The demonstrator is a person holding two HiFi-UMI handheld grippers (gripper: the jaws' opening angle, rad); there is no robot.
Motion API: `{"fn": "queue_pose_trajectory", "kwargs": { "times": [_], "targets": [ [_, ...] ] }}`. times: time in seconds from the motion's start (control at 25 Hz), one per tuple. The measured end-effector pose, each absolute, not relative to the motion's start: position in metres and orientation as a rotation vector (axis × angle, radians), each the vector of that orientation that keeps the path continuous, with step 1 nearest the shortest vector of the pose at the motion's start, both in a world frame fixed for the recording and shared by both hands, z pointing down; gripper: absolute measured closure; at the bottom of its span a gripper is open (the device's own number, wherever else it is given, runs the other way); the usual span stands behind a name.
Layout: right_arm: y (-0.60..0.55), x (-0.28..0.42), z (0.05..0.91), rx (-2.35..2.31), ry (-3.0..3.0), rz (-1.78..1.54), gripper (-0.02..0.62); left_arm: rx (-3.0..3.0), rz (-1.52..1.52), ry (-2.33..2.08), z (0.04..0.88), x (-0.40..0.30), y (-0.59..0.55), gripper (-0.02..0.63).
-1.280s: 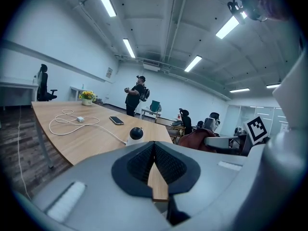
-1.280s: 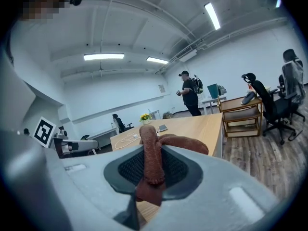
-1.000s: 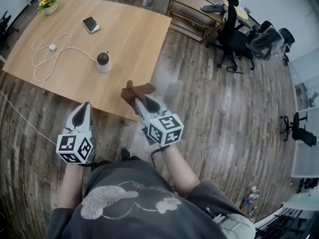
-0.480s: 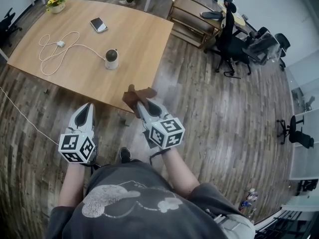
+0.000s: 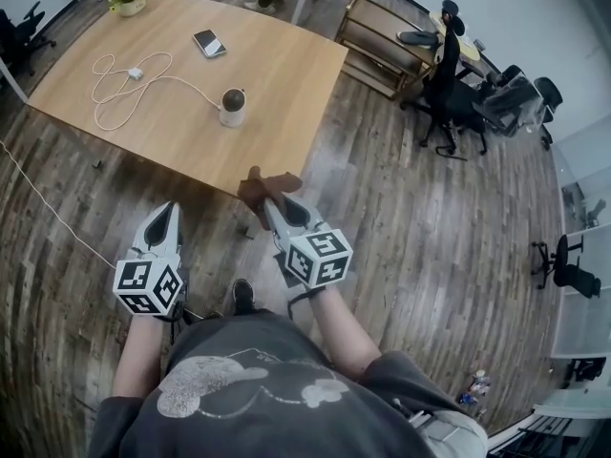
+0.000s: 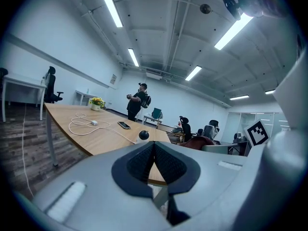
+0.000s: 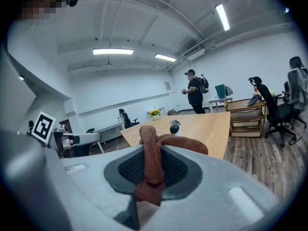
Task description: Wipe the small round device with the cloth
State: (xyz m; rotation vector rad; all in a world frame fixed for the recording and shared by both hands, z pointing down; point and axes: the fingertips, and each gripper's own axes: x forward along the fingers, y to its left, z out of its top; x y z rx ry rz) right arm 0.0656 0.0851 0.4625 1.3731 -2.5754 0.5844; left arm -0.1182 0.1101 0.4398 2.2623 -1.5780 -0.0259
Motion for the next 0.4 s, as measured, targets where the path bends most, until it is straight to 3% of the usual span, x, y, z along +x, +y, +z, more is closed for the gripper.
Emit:
{"fn": "queue_pose_trajectory", "kwargs": {
  "times": [0.4],
  "targets": [
    [0.098,0.062,0.462,1.378,-2.562,0.549,0.535,2.331,-0.013,-1.524,0.436,-0.11,0.117,0.588]
  ]
}}
